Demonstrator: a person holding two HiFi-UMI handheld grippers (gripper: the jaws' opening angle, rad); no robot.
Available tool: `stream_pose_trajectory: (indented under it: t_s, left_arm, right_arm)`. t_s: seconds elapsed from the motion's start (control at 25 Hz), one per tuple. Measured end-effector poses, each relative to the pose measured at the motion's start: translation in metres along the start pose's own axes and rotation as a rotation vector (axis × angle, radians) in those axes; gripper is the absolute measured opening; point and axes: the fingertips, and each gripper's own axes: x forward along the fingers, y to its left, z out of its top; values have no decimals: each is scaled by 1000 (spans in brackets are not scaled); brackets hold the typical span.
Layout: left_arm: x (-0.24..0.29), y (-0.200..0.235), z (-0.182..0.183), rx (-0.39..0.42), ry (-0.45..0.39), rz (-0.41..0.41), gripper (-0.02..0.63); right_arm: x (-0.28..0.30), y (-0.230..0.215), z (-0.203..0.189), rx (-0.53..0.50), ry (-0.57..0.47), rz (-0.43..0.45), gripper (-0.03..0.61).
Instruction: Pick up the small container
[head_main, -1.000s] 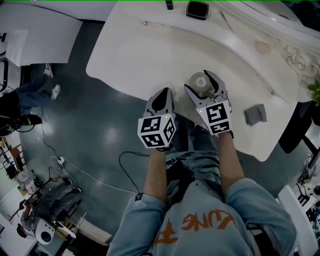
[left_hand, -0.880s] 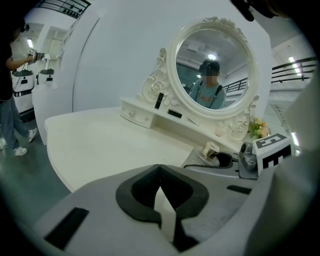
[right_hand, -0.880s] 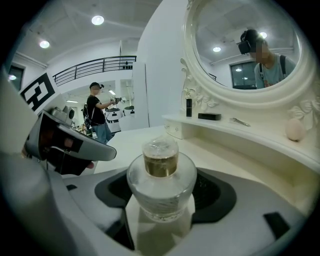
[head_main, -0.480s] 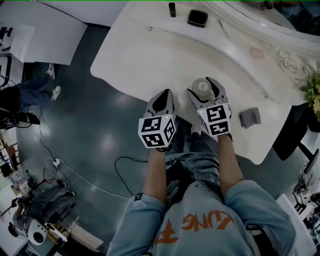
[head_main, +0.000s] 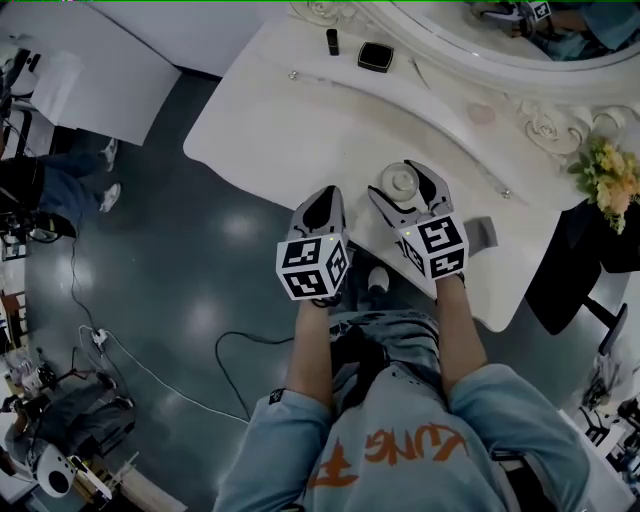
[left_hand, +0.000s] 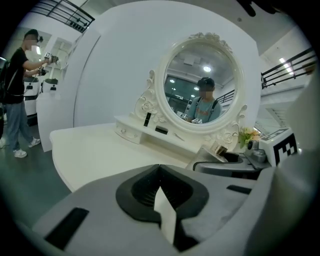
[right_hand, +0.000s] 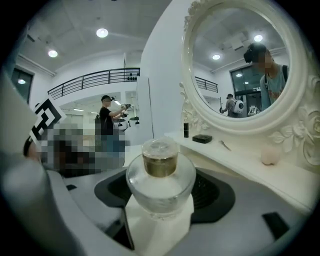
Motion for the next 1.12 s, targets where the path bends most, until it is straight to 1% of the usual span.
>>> stream_pose_trajectory:
  t_s: [0.12, 0.24, 0.32, 0.48, 0.56, 0.68, 0.88, 1.0, 1.12]
  left_arm:
    - [-7, -7, 10, 2, -49, 5, 21]
    - [-15, -12, 27, 9, -103, 18, 21]
    - [-23, -16, 37, 16, -132, 29, 21]
    - [-33, -27, 70, 49, -204, 38, 21]
    - [-37, -33, 89, 72, -243, 37, 21]
    - [-44, -40, 107, 97, -286, 38, 21]
    - [-50, -54, 122, 131, -319, 25, 21]
    - [-50, -61, 127, 151, -323, 13, 21]
    - [-50, -65, 130, 168, -321, 4, 21]
  right_arm:
    - [-15, -1, 14, -18, -42, 8, 329]
    - [-29, -4, 29, -91, -52, -12, 330]
    - [-39, -4, 40, -119, -60, -20, 330]
    - [-58, -15, 74, -122, -121, -44, 330]
    - [-65, -22, 92, -103, -158, -54, 330]
    - [-77, -27, 108, -83, -195, -67, 330]
    - [-98, -33, 126, -78, -250, -100, 330]
    - [-107, -40, 132, -76, -274, -135, 330]
    - [-113, -43, 134, -72, -287, -152, 330]
